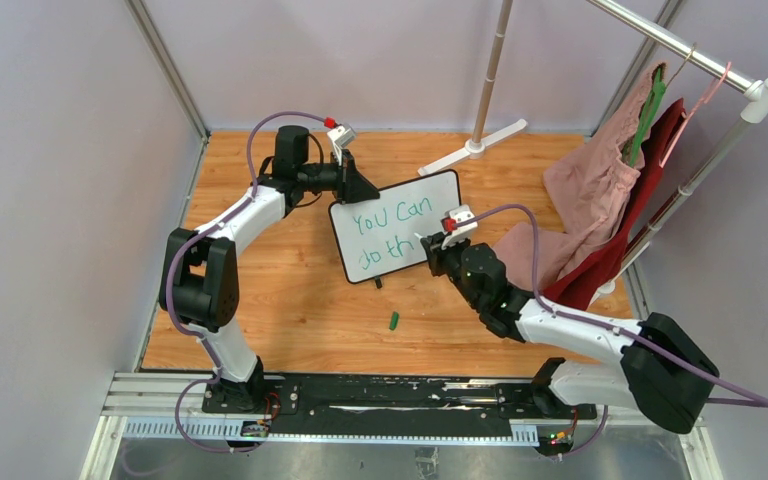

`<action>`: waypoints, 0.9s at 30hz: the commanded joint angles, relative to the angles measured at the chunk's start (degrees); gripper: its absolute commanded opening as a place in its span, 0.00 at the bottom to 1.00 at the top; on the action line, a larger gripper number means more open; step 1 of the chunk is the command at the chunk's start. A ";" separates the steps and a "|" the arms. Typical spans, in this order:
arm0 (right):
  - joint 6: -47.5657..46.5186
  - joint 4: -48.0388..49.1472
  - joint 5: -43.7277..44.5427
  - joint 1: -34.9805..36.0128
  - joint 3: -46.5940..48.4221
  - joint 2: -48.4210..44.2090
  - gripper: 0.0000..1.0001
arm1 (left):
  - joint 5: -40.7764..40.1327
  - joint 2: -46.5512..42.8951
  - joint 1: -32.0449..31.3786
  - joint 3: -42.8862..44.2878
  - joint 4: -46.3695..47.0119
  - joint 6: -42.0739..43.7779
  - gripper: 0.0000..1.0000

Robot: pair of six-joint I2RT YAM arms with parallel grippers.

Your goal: Write a sentence on the whiteboard

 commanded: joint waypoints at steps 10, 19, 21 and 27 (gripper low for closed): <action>-0.06 1.65 1.17 -0.68 2.77 4.34 0.00 | -1.90 1.40 -2.09 -1.08 -4.77 0.95 0.00; 0.12 1.75 1.62 -0.66 3.68 6.39 0.00 | -1.90 1.45 -2.18 -1.05 -4.69 0.95 0.00; 0.11 1.96 1.66 -0.68 3.76 6.74 0.00 | -1.91 1.46 -2.18 -1.12 -4.69 0.95 0.00; 0.23 1.95 2.94 -0.90 4.12 7.61 0.00 | -1.84 1.40 -2.18 -1.17 -4.58 0.87 0.00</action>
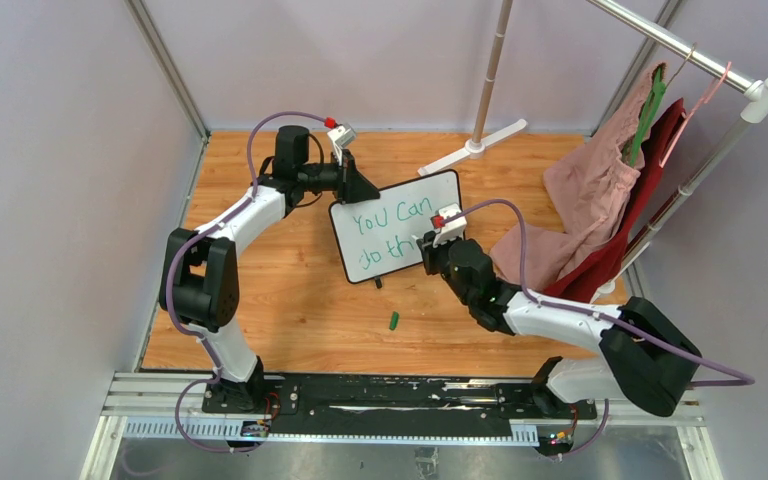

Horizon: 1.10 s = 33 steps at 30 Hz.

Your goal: Write a sentence on the whiteboard

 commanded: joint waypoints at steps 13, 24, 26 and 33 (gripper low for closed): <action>1.17 3.70 2.13 -1.72 1.60 2.54 0.00 | -1.97 1.41 -2.18 -1.17 -4.65 0.90 0.00; 1.73 2.37 2.90 -2.72 0.81 3.39 0.00 | -2.06 1.47 -2.35 -1.25 -4.73 0.98 0.00; 1.92 2.21 2.92 -3.00 0.49 3.32 0.00 | -2.03 1.43 -2.40 -1.24 -4.73 0.98 0.00; 2.02 1.06 3.10 -3.18 -0.37 1.94 0.00 | -2.11 1.55 -2.44 -1.19 -4.91 1.06 0.00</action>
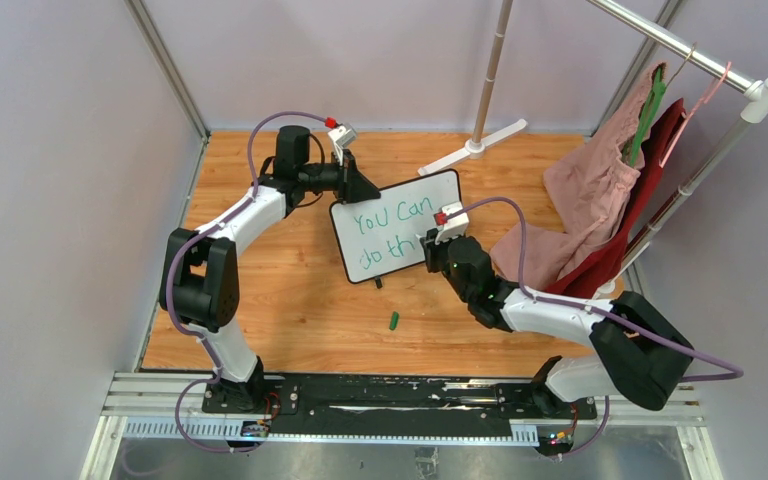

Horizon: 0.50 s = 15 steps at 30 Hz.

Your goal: Write a sentence on the whiteboard

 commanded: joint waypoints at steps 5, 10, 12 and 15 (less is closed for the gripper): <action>0.37 -0.18 -0.05 -1.28 -1.17 -3.34 0.00 | -1.53 1.49 -2.32 -1.12 -5.17 1.06 0.00; 0.66 -1.76 -0.99 -1.26 -1.76 -5.12 0.00 | -1.66 1.55 -2.33 -1.17 -5.17 1.06 0.00; 0.57 -1.76 -1.21 -1.28 -2.18 -5.23 0.00 | -1.66 1.63 -2.33 -1.13 -5.25 1.06 0.00; 0.98 -1.92 -2.00 -1.24 -2.60 -5.08 0.00 | -1.65 1.56 -2.41 -1.11 -5.26 1.06 0.00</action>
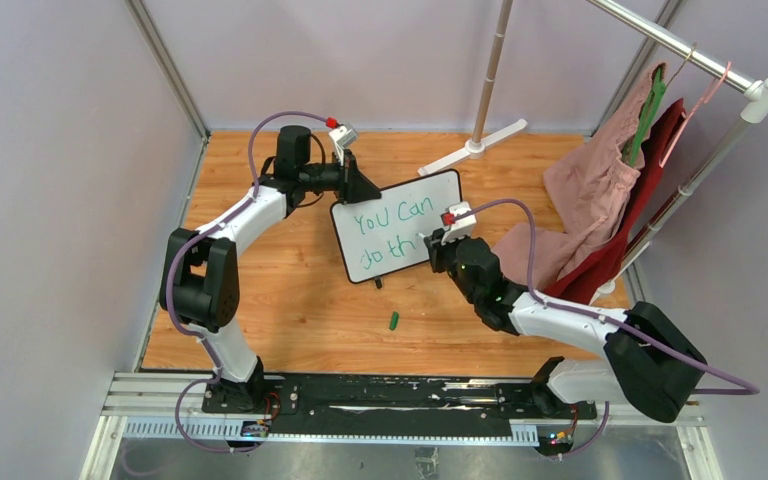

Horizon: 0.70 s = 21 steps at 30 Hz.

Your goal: Write a sentence on the whiteboard

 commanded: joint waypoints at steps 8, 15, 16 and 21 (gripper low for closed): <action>1.46 -1.08 -1.65 -0.63 -1.84 -0.11 0.00 | -1.60 1.65 -2.14 -1.11 -5.39 1.15 0.00; 1.57 -0.74 -1.18 -0.63 -0.91 1.03 0.00 | -1.87 1.67 -2.22 -1.12 -5.47 1.20 0.00; 1.53 -0.59 -1.04 -0.63 -0.82 1.15 0.00 | -1.95 1.66 -2.22 -1.11 -5.54 1.23 0.00; 1.56 0.03 -0.58 -0.63 -0.23 1.92 0.00 | -1.85 1.62 -2.22 -1.09 -5.56 1.33 0.00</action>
